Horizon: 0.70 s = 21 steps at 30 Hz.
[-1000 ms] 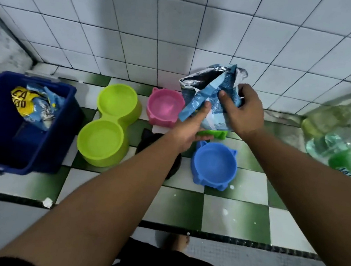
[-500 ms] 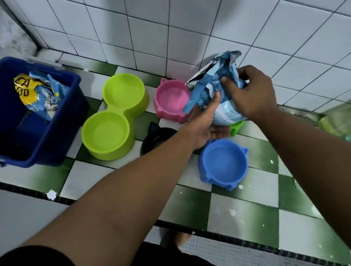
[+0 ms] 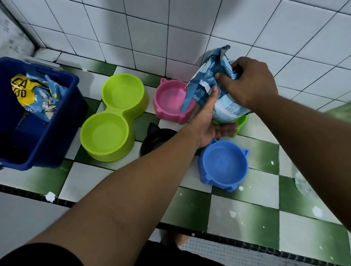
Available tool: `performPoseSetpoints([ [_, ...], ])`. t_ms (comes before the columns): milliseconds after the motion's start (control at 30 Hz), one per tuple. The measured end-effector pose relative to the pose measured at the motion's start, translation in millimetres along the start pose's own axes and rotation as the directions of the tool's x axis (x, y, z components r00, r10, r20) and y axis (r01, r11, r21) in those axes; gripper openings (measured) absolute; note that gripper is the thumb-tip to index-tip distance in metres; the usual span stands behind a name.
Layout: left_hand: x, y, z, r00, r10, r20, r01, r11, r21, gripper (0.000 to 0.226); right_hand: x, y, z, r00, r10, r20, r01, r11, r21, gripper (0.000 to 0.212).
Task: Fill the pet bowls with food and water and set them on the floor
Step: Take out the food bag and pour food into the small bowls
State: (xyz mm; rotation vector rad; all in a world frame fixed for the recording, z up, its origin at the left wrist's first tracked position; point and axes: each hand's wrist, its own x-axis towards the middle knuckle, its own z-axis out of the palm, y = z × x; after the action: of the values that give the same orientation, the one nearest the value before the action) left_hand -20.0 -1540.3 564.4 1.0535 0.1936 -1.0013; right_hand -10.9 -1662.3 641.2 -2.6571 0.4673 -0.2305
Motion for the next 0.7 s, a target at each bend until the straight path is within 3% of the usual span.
performPoseSetpoints([
  [267,1,0,-3,0.998,-0.023,0.059,0.027,0.997,-0.069,0.077,9,-10,1,0.995,-0.035,0.094,0.045,0.994,-0.103,0.044],
  [700,5,-3,1,1.000,-0.014,0.027,0.016,0.997,-0.078,0.082,15,-11,4,0.993,-0.075,0.086,0.087,0.984,-0.154,0.044],
])
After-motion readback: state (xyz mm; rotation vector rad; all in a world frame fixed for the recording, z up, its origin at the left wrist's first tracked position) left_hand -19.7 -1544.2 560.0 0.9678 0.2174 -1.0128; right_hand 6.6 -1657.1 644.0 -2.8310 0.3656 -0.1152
